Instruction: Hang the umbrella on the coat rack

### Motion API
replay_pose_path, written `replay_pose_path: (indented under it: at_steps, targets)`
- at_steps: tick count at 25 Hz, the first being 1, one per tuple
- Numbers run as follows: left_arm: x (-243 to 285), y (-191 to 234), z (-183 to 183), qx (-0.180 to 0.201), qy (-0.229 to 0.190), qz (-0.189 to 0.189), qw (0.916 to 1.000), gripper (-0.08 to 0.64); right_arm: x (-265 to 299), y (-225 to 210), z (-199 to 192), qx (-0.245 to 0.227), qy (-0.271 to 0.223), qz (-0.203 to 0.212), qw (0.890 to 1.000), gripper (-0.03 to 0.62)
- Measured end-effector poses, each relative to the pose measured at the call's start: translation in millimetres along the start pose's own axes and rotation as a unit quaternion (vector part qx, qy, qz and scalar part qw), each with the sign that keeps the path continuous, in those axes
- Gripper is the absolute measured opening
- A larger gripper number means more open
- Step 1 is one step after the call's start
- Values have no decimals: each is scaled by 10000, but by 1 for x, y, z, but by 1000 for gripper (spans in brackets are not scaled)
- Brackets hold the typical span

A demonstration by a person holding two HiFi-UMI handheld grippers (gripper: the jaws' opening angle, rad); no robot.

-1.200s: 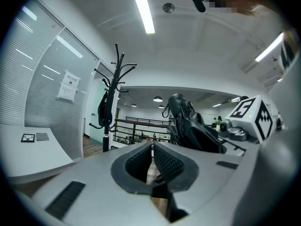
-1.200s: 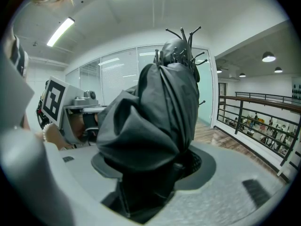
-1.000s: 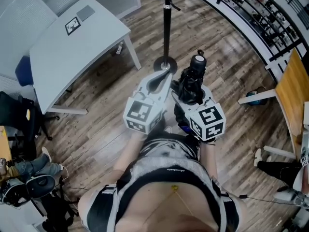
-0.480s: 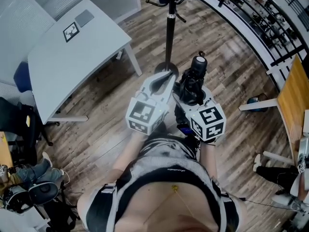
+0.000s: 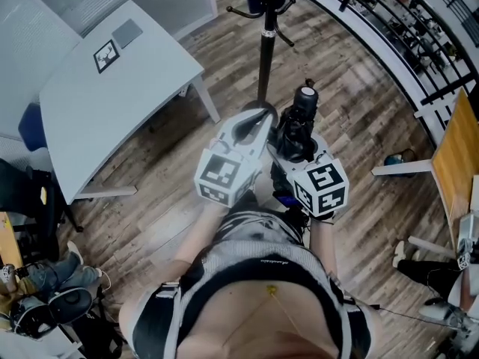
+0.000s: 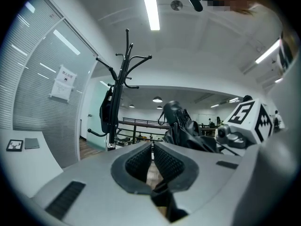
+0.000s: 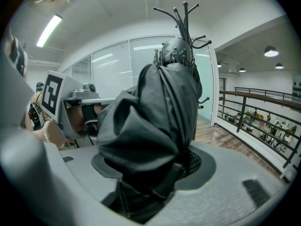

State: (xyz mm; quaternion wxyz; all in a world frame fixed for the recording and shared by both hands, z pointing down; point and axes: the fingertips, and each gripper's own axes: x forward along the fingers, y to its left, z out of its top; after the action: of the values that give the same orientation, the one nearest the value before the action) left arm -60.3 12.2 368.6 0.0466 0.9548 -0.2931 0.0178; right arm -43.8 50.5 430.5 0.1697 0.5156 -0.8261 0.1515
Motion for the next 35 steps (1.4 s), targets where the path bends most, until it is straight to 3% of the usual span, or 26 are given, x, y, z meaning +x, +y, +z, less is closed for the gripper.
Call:
replay_pose_path:
  at_steps: [18,35]
  targets:
    - [13,46,-3,-153,67,-238,9996,15,47,2,15,35,145,-19,9999,281]
    - [24,62,0,-203,164,36,9997,15,66,-11,18,159,219,283,9992,281]
